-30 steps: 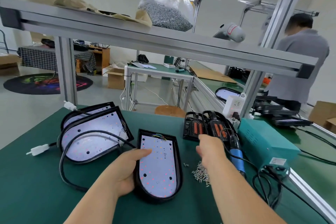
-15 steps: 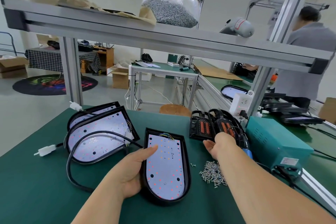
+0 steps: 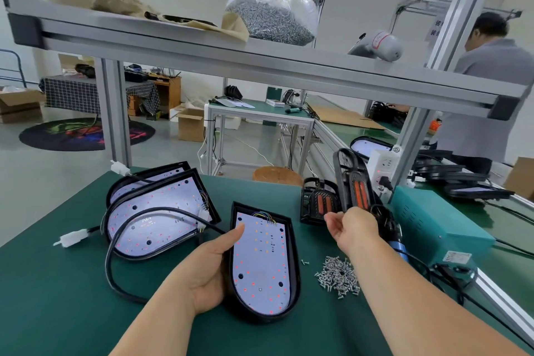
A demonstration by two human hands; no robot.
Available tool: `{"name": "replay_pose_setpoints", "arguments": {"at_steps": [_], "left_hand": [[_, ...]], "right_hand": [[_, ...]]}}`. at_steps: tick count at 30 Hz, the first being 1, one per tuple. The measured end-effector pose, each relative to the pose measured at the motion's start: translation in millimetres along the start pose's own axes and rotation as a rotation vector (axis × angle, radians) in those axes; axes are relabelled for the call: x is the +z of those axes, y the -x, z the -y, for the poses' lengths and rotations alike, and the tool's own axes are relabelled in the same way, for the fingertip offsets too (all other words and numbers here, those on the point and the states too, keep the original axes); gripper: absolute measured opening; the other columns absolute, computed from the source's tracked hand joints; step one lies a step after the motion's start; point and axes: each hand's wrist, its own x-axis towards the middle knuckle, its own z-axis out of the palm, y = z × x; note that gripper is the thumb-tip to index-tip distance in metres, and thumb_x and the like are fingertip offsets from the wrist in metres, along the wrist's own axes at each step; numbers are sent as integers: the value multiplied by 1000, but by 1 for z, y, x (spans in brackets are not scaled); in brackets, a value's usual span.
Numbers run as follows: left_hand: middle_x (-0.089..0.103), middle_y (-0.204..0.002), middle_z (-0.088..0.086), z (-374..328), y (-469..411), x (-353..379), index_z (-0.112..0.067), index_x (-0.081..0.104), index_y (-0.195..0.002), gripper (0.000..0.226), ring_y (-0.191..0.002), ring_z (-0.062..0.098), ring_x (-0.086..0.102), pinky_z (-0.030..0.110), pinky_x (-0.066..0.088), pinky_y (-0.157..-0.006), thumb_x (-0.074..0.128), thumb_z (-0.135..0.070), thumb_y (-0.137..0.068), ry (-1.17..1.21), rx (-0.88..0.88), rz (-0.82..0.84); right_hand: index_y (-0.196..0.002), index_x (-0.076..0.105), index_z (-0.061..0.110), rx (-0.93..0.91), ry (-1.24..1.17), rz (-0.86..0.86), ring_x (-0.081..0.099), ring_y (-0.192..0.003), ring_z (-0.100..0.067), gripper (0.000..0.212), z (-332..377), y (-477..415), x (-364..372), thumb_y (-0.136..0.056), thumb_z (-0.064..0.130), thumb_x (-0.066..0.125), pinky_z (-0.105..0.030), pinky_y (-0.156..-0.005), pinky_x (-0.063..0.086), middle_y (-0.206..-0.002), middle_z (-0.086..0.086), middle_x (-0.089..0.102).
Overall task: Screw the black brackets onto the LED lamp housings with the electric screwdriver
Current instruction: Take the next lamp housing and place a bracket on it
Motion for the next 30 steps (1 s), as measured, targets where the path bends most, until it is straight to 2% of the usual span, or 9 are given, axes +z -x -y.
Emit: {"name": "replay_pose_setpoints", "arguments": {"at_steps": [2,5,10,15,18,21,24,27,30], "left_hand": [[72,-117,15,0,0,0,-12,79,-102,41,-100,31,72,40,55,-80,67,-41,-76,5,6,-1],[72,-117,14,-1,-1,-1,-12,79,-102,42,-99,31,73,42,53,-83,65,-44,-78,16,19,-10],[73,-115,13,-2,-2,-2,-14,79,-103,46,-96,31,74,37,59,-72,62,-49,-77,56,33,1],[69,-124,14,-1,-5,-4,-14,76,-113,48,-109,32,69,41,54,-84,55,-49,-87,72,25,-1],[70,-123,13,0,-4,-4,-15,76,-112,48,-110,32,69,39,58,-80,55,-49,-85,81,24,30],[70,-123,12,-1,-3,-5,-16,76,-112,48,-110,31,69,41,54,-85,56,-49,-84,71,37,44],[69,-125,13,-2,-2,-5,-15,75,-115,48,-112,32,68,41,56,-85,56,-48,-85,73,46,60],[68,-126,14,-2,0,-4,-13,74,-116,49,-113,33,67,39,60,-79,55,-47,-87,81,53,87],[68,-125,17,-2,0,-3,-9,74,-115,51,-112,34,67,39,61,-78,54,-47,-87,74,52,108]], "right_hand": [[-85,51,-3,7,-27,22,60,-58,-24,29,-2,6,4,-106,12,36,-20,-30,44,-71,-19,61],[-86,53,1,-93,82,118,64,-58,-23,35,-8,11,8,-108,25,39,-20,-35,48,-71,-15,64],[-93,65,10,-352,227,305,65,-58,-16,24,-6,17,6,-104,25,50,-22,-49,54,-75,-8,70],[-83,73,14,-440,216,502,65,-60,-11,33,-8,28,12,-104,24,49,-25,-56,55,-74,0,74],[-88,73,13,-444,235,524,66,-69,-17,31,-8,29,14,-104,25,49,-29,-61,54,-78,-3,74],[-80,76,16,-425,172,521,61,-70,-18,37,-4,27,12,-104,25,49,-34,-70,49,-77,-3,72],[-74,77,20,-431,132,530,68,-67,-10,41,0,25,12,-103,25,49,-28,-68,57,-77,3,76],[-73,76,23,-477,181,501,68,-63,-7,40,-1,26,15,-103,25,50,-28,-63,57,-74,7,75],[-75,76,27,-591,286,494,66,-68,-3,38,-6,28,18,-103,24,51,-23,-70,53,-74,13,74]]}}
